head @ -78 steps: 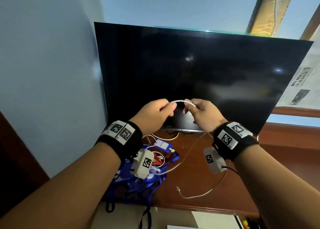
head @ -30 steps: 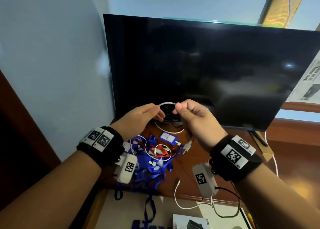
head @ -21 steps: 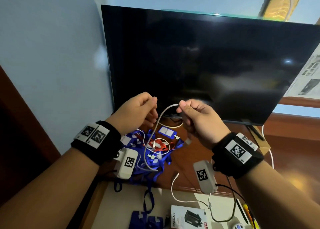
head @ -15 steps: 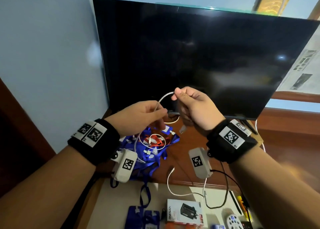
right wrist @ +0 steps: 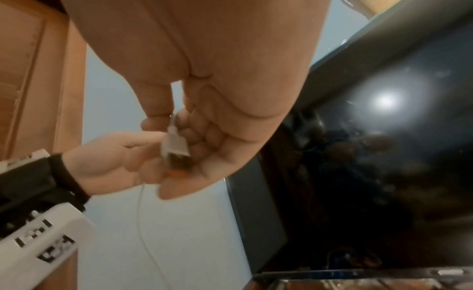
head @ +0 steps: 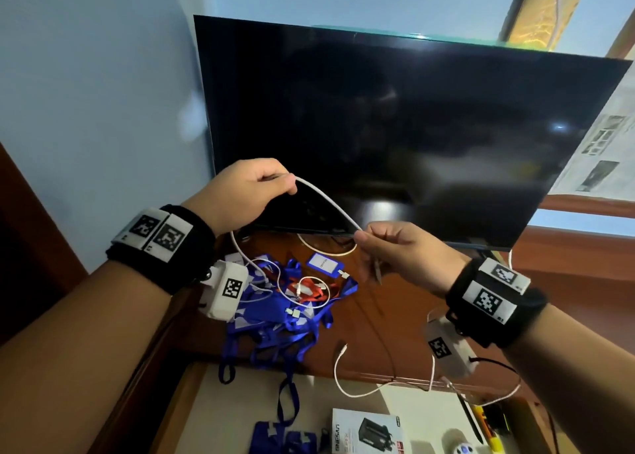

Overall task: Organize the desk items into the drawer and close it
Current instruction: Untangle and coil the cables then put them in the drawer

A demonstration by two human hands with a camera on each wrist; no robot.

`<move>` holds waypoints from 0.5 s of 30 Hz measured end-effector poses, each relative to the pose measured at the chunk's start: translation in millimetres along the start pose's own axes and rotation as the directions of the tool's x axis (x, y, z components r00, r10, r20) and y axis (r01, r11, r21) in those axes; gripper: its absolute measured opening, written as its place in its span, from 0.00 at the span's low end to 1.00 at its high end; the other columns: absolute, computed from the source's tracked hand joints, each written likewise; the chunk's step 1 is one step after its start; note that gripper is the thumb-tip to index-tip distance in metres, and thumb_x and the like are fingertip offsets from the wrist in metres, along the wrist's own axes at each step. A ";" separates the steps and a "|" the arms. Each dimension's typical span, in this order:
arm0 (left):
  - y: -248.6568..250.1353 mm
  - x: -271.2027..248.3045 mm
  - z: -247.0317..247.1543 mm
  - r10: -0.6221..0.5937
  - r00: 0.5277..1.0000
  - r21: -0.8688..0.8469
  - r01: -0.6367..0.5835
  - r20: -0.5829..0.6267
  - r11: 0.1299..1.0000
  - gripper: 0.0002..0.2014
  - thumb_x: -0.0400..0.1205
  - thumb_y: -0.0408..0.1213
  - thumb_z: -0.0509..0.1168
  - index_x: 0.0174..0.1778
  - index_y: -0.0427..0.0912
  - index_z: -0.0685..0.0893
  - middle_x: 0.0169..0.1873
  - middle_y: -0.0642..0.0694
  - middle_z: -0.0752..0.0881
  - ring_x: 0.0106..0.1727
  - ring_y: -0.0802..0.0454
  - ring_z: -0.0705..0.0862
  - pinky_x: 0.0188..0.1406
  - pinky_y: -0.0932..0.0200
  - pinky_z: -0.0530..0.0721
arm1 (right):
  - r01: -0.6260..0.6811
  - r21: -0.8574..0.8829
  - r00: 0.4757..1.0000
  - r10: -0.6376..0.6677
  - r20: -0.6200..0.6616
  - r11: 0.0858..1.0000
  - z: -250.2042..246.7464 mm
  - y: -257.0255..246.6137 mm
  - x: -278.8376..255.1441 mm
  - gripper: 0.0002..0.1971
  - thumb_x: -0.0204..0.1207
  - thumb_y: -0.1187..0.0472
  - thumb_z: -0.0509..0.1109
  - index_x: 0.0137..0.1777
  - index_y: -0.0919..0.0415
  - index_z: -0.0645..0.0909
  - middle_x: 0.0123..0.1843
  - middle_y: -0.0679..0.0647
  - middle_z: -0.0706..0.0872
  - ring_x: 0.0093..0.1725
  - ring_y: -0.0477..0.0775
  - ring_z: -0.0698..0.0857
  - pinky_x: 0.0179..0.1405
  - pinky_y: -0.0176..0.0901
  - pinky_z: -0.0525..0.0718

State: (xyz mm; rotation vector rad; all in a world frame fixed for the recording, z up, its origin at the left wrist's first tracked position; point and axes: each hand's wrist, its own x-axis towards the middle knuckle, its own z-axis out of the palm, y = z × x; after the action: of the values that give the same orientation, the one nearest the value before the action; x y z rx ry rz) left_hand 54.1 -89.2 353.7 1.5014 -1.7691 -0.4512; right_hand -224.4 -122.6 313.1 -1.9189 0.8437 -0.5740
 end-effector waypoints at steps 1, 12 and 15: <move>-2.4 3.3 3.2 -0.014 0.999 -0.015 0.014 -0.035 1.000 0.11 0.90 0.47 0.63 0.47 0.55 0.90 0.44 0.36 0.89 0.44 0.43 0.85 0.48 0.45 0.81 | -0.027 0.045 1.000 0.026 0.007 0.999 2.0 -3.2 -0.8 0.22 0.86 0.45 0.66 0.36 0.60 0.78 0.28 0.58 0.87 0.26 0.59 0.80 0.32 0.52 0.79; -15.8 -23.3 100.3 -0.087 0.978 -0.277 0.139 0.190 0.951 0.10 0.91 0.51 0.61 0.50 0.56 0.85 0.29 0.47 0.74 0.30 0.46 0.69 0.29 0.52 0.71 | 0.188 0.589 0.956 -0.010 -0.292 0.786 -14.3 -59.1 23.7 0.18 0.91 0.52 0.60 0.49 0.65 0.85 0.30 0.58 0.85 0.28 0.56 0.86 0.24 0.41 0.84; -7.2 -43.7 106.5 -0.020 0.979 -0.292 0.079 0.201 0.953 0.09 0.92 0.52 0.59 0.55 0.61 0.84 0.35 0.33 0.80 0.33 0.31 0.77 0.33 0.49 0.81 | 0.190 0.623 0.949 0.021 -0.315 0.759 -14.9 -43.6 31.7 0.20 0.91 0.55 0.60 0.64 0.72 0.84 0.57 0.67 0.92 0.60 0.63 0.92 0.66 0.55 0.88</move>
State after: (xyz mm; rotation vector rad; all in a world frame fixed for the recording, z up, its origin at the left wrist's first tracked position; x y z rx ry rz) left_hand -18.1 -71.0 265.6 1.3244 -1.7207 -0.8787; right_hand -199.9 -140.5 360.1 -1.2395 0.6240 -1.0865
